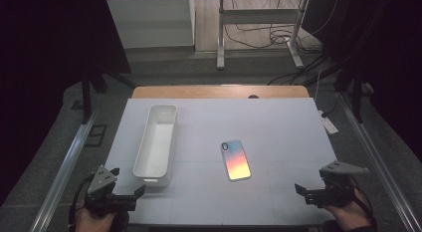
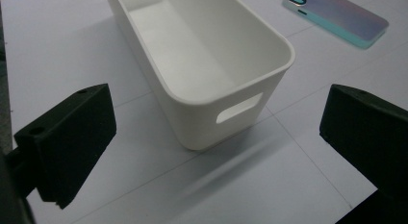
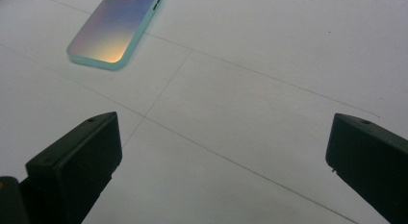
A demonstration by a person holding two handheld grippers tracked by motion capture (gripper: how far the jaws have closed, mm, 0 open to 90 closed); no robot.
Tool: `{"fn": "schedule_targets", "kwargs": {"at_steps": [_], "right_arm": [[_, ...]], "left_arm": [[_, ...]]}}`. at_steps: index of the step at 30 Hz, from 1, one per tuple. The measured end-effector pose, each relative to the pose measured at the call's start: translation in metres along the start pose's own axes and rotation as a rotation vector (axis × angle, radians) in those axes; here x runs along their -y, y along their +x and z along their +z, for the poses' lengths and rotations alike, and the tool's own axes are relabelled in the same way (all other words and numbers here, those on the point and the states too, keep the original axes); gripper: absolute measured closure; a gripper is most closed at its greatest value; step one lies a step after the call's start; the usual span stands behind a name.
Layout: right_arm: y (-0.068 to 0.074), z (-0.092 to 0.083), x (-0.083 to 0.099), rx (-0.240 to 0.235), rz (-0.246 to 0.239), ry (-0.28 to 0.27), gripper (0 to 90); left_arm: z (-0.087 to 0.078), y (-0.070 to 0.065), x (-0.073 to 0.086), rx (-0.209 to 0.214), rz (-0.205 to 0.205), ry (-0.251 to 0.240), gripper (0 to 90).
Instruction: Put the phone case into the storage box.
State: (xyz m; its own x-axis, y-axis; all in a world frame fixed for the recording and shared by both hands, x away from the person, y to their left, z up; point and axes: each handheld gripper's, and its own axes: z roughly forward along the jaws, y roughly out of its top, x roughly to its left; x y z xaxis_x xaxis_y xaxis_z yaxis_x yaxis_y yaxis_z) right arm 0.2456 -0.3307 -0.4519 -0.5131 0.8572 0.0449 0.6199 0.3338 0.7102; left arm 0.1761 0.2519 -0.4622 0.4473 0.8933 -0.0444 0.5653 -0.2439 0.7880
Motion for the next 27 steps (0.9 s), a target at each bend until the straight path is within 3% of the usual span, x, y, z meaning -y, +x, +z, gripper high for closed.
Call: {"fn": "schedule_targets", "kwargs": {"at_steps": [6,27], "right_arm": [[0.0001,0.0010,-0.0008,0.001,0.004,0.008,0.0],[-0.0024,0.0044,-0.0023,-0.013,0.014,0.024,0.0]], "left_arm": [[-0.0014,0.0002,0.0001,0.016,-0.019,-0.008,0.0],[0.0009,-0.0024,-0.0009,0.010,0.005,0.015,0.0]]}}
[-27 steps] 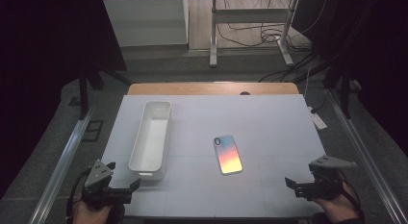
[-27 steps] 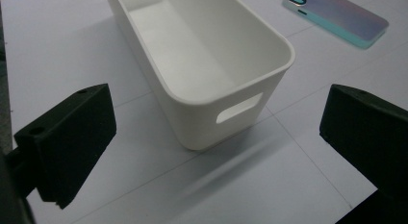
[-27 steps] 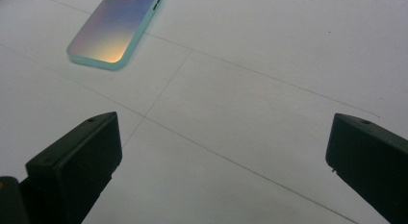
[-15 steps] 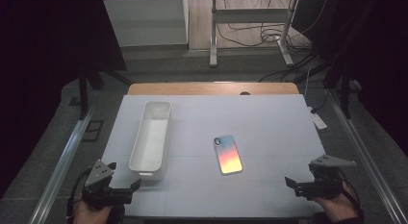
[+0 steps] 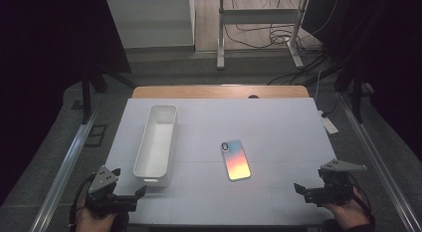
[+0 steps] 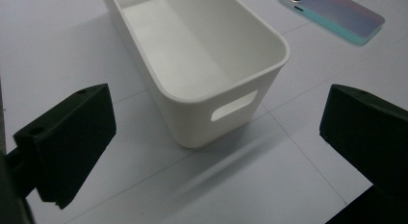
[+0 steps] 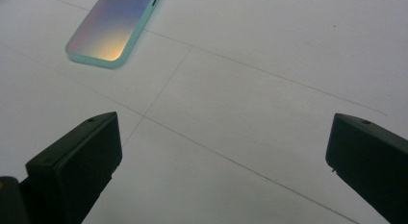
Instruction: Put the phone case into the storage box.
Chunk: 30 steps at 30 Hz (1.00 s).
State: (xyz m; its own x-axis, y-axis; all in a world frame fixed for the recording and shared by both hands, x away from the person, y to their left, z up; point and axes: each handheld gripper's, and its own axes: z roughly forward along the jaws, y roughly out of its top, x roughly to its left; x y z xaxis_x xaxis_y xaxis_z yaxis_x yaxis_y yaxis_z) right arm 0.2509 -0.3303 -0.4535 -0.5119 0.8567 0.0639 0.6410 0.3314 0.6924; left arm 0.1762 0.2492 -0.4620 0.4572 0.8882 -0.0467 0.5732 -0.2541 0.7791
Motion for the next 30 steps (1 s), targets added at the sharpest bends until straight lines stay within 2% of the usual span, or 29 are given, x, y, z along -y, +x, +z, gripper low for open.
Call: {"fn": "schedule_targets", "kwargs": {"at_steps": [9,16,21,30], "right_arm": [[-0.001,0.004,-0.003,-0.020,0.000,0.034,0.0],[0.000,0.006,-0.008,-0.030,-0.014,0.016,0.0],[0.002,0.009,-0.012,-0.042,-0.042,0.004,0.0],[0.006,0.016,-0.021,-0.080,-0.078,0.018,0.0]], "left_arm": [[0.000,-0.002,0.000,-0.003,0.022,0.011,0.0],[0.000,-0.003,0.000,-0.004,0.025,0.015,0.0],[0.000,-0.002,0.000,-0.005,0.023,0.013,0.0],[0.000,-0.002,0.001,-0.006,0.019,0.015,0.0]]}}
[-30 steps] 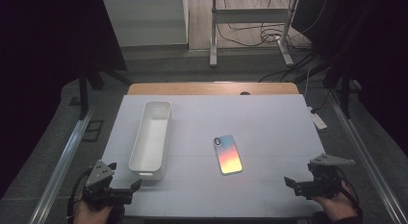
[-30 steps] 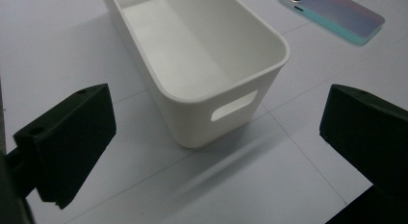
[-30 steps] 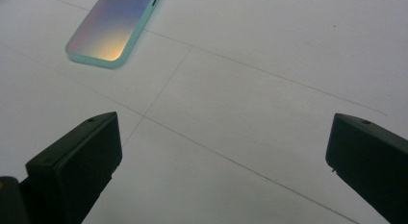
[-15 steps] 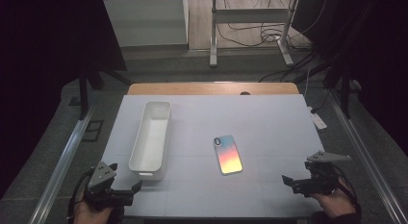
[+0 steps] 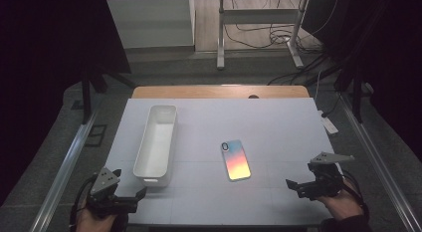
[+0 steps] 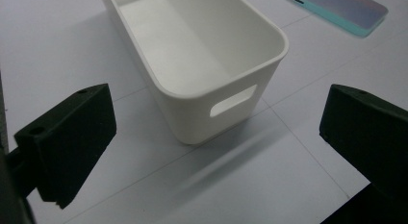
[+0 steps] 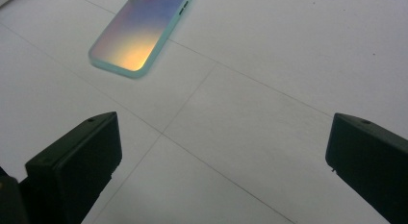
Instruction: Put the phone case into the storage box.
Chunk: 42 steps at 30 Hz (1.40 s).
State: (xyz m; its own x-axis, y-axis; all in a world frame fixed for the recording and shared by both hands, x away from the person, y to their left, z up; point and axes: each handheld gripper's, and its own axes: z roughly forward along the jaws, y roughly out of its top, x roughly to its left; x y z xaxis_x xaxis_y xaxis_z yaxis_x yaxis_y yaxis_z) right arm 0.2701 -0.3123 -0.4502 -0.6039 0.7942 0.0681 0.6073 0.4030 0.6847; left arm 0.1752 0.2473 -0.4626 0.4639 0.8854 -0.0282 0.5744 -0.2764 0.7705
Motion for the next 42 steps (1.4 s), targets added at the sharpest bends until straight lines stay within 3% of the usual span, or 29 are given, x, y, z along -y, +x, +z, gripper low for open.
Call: {"fn": "schedule_targets", "kwargs": {"at_steps": [14,42], "right_arm": [[0.005,0.012,-0.014,-0.044,-0.036,-0.008,0.0],[0.022,0.038,-0.038,-0.078,-0.097,0.029,0.0]], "left_arm": [[0.000,0.000,0.000,-0.002,-0.004,0.000,0.0],[0.000,0.000,0.000,-0.004,0.000,0.003,0.0]]}}
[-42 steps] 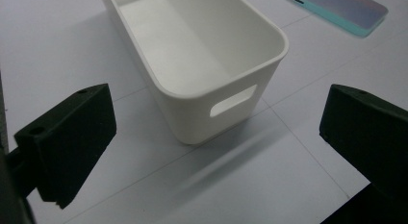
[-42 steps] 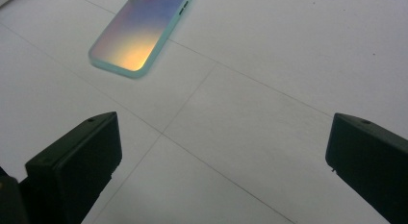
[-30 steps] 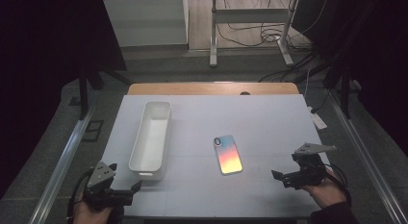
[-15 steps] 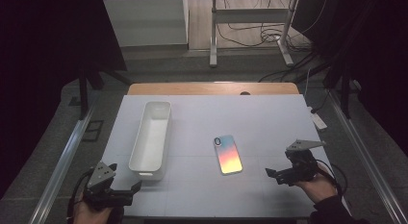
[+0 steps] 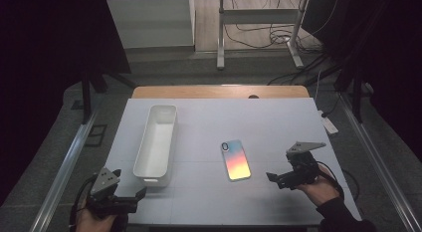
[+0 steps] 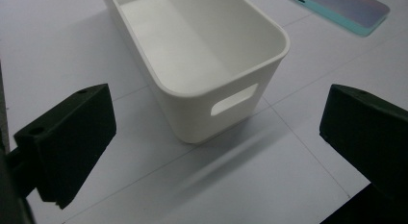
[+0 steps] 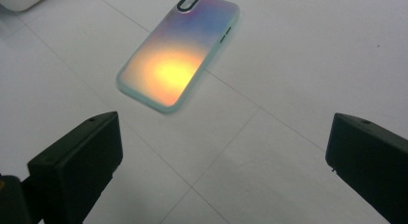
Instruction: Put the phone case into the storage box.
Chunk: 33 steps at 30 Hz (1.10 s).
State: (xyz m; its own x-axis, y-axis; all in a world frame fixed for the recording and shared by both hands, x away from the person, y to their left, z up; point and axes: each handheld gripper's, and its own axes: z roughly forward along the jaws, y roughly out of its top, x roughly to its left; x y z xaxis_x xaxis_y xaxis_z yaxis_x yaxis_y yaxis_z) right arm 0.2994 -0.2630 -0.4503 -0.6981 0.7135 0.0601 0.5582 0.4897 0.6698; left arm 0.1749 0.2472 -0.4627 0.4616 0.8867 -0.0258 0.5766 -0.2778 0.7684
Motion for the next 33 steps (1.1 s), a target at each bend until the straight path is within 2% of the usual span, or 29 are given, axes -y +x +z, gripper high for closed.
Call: {"fn": "schedule_targets", "kwargs": {"at_steps": [33], "right_arm": [[0.013,0.031,-0.026,-0.034,-0.061,0.058,0.0]], "left_arm": [[0.000,0.000,0.000,0.002,-0.001,-0.002,0.0]]}}
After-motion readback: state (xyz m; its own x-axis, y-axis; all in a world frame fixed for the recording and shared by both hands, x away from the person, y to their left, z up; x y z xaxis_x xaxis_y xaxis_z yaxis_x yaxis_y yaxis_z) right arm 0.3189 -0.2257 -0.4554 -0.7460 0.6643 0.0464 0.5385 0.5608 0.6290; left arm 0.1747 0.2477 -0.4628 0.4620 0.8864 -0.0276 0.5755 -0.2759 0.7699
